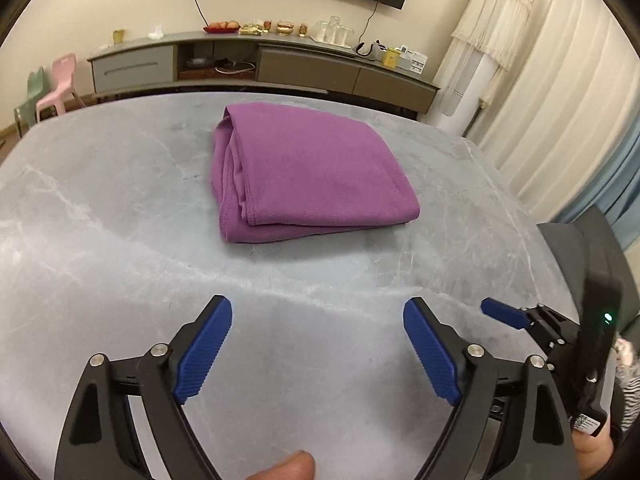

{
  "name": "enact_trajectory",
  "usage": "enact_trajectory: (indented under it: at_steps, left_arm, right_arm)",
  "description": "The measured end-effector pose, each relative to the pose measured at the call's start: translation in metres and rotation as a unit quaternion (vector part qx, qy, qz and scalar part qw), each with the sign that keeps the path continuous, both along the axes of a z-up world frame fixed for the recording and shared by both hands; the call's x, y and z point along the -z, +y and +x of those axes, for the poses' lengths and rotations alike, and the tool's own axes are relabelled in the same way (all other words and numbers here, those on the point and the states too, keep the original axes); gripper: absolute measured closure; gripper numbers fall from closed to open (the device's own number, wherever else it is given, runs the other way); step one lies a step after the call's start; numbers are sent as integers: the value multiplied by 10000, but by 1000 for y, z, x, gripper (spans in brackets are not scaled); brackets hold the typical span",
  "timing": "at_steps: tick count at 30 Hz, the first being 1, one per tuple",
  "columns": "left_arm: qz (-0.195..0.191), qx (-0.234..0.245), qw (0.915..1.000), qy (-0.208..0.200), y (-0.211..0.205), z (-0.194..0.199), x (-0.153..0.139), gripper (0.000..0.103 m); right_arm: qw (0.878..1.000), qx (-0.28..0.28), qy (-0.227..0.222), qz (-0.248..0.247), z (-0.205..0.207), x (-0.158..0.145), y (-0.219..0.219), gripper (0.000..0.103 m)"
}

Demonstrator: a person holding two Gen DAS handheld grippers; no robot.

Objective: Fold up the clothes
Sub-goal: 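Open both grippers and withdraw from the folded purple garment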

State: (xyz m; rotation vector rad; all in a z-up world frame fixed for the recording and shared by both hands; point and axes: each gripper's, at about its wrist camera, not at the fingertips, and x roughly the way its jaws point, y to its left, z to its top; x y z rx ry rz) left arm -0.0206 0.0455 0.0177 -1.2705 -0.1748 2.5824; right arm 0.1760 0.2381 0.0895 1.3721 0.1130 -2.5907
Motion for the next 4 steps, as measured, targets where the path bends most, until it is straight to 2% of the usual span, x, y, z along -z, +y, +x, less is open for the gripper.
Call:
enact_trajectory:
  at_steps: [4]
  left_arm:
    - [-182, -194, 9995, 179, 6, 9, -7, 14]
  right_arm:
    - [9999, 2, -30, -97, -8, 1, -5, 26]
